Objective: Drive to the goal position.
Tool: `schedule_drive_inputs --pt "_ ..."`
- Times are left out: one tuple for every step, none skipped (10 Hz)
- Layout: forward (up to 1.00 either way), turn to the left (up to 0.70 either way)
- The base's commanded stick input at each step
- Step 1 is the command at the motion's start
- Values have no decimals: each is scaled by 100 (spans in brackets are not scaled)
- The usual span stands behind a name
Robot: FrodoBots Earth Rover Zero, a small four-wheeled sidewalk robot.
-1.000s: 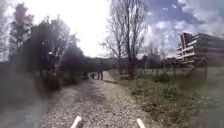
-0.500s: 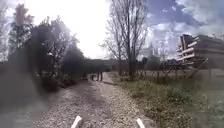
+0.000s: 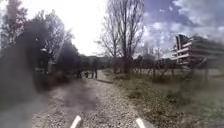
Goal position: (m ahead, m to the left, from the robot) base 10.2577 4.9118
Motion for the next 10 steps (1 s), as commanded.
schedule_drive_inputs --pt "30 0" --pt "30 0" --pt "30 0" --pt "30 0" --pt "30 0" --pt "30 0" --pt "30 0" --pt "30 0" --pt "30 0" --pt "30 0"
